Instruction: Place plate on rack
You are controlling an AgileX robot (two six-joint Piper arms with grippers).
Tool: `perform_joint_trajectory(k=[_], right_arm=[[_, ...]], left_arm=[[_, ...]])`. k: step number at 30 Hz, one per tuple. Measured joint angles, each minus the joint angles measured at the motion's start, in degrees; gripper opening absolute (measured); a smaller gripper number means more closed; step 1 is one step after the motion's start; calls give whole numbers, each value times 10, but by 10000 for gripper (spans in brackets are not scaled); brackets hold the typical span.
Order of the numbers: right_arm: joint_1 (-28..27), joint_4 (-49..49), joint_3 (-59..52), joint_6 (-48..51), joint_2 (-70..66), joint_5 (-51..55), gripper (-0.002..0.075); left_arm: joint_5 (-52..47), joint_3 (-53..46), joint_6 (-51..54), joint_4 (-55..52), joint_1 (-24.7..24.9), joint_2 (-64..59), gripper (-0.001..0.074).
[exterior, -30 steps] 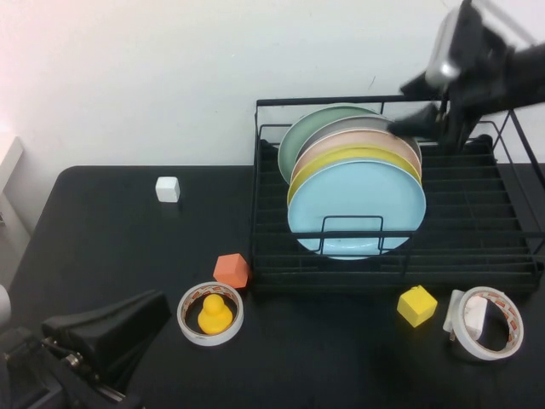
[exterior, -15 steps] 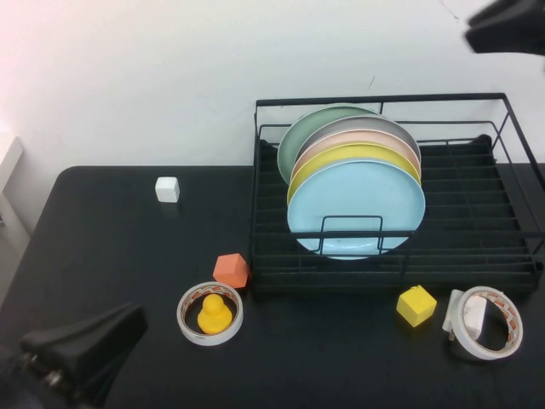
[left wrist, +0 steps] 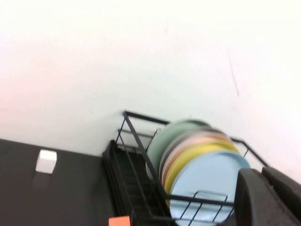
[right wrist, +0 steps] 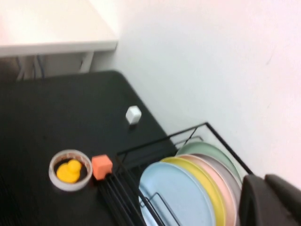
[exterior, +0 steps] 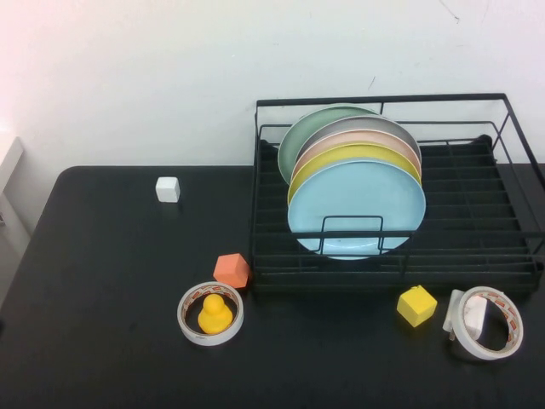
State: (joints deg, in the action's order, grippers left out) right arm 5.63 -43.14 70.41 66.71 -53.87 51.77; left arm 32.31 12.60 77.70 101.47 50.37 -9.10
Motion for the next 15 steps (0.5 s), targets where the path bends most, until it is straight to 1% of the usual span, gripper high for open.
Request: perform_joint_trajectory(k=[5,8,15], right_arm=[[0,-28,-126,4,127,-60,1],[0,-38,-184,4,202,-83,1],[0,-44,-285,-1,331,-91,1]], left_arm=[[10,0,0,2,0,23,-1],[11,0,0,2,0,24,-1],[12,0,0,4,0,25,-1]])
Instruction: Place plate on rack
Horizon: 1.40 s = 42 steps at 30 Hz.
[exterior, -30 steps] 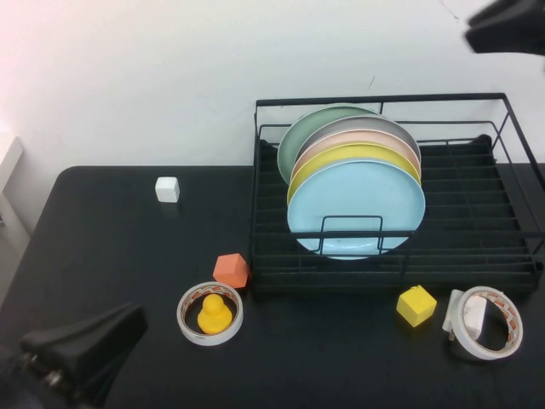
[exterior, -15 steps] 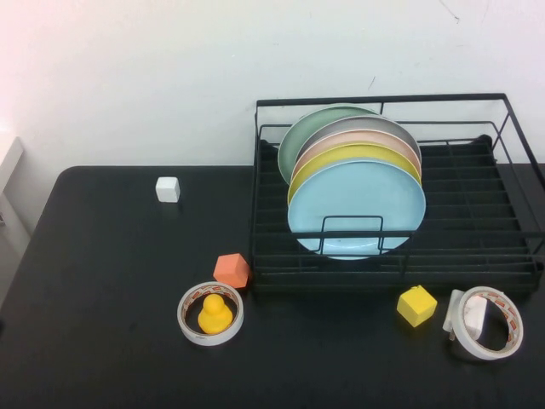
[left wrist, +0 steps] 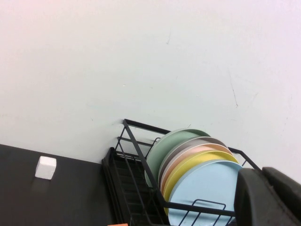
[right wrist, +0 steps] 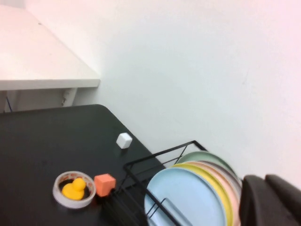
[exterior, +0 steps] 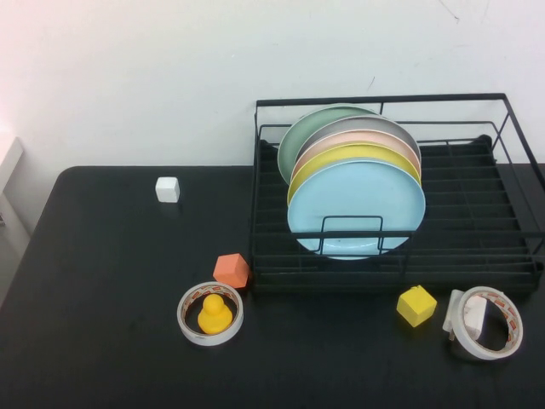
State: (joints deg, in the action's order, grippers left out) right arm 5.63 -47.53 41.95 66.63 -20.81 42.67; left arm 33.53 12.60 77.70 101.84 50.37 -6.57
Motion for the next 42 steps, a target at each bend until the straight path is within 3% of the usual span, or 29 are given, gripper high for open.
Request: perform_joint_trajectory(k=[15,20,28,31,35,37,42], right_arm=[[0,9,-118,-20,27,34,0],[0,32,-167,-53,27,-94,0],[0,48,-239,-27,30,-340,0],[0,157,-283,-136,58,-394,0],[-23,400,-345,-442,122,-397,0],[-46,484,-368,-547,152,-364,0],[-103,554,-413,-638,211,-300,0]], left_arm=[[0,0,3,0,0,0,-2],[0,0,3,0,0,0,-2],[0,0,3,0,0,0,-2],[0,0,3,0,0,0,-2],[0,0,3,0,0,0,-2],[0,0,3,0,0,0,-2],[0,0,3,0,0,0,-2]])
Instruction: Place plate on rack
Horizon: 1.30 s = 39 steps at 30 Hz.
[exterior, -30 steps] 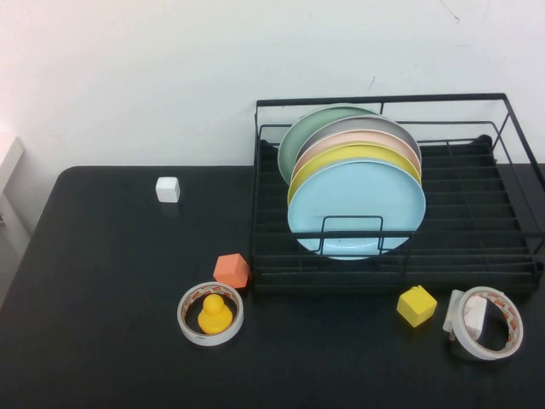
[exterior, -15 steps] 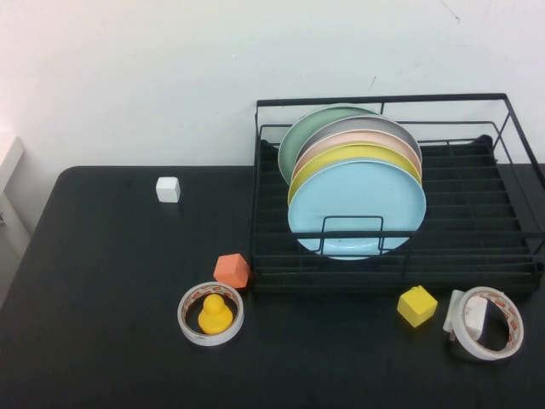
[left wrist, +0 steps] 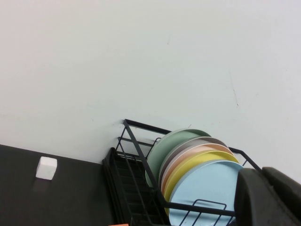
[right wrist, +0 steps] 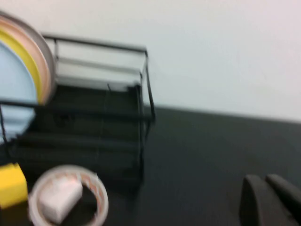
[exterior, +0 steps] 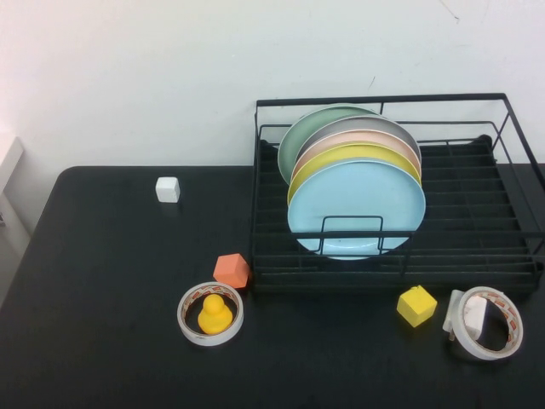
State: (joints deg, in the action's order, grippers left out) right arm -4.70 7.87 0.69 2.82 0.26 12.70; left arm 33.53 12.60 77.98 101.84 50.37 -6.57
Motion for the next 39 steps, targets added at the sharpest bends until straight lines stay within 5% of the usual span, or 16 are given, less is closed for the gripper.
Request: perform_joint_trajectory(k=[39], right_arm=[[40,18,-19,-85,4,70,-2]], left_arm=[[1,0,-1,0,0,0,-2]])
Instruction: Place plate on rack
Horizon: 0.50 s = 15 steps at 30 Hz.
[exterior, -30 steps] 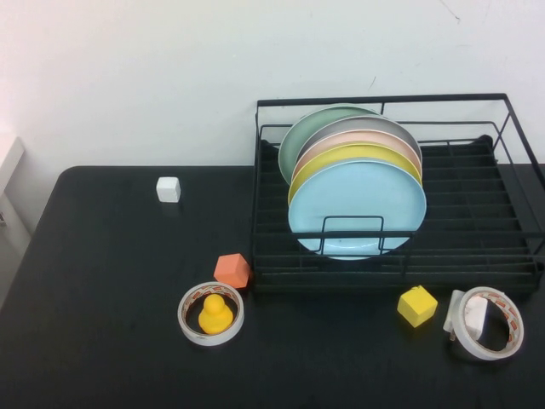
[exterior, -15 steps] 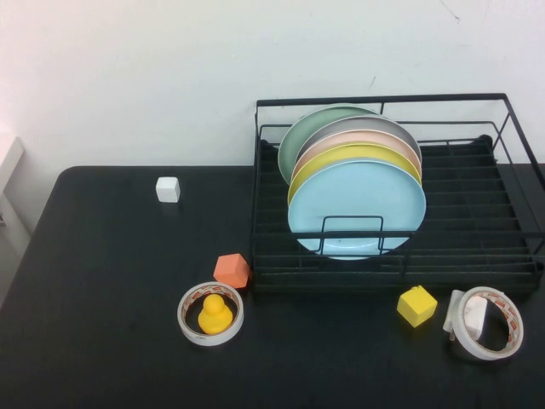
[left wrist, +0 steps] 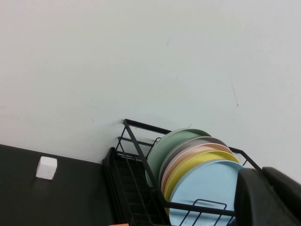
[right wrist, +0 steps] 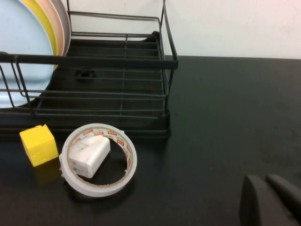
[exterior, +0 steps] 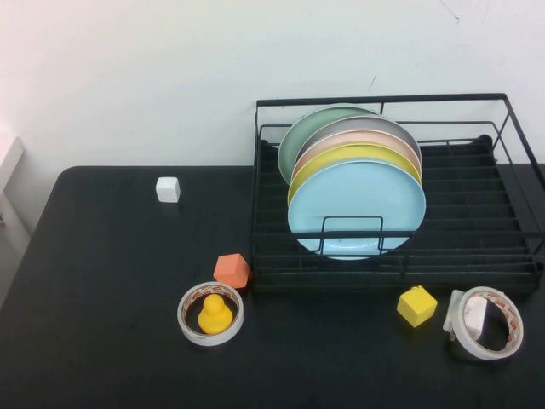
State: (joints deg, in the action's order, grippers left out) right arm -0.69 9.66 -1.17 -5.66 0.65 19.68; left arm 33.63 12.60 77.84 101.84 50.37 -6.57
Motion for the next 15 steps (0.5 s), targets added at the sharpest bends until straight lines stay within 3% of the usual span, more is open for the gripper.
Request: perform_joint_trajectory(k=[10,13,15], right_arm=[[0,1,0,0,0,1,-2],[0,1,0,0,0,1,-2],[0,1,0,0,0,1,-2]], left_arm=[[35,0,0,0,0,0,-2],[44,-12,-63,-4,0,0,-2],[44,-33,-145,-66,-9,0,-2]])
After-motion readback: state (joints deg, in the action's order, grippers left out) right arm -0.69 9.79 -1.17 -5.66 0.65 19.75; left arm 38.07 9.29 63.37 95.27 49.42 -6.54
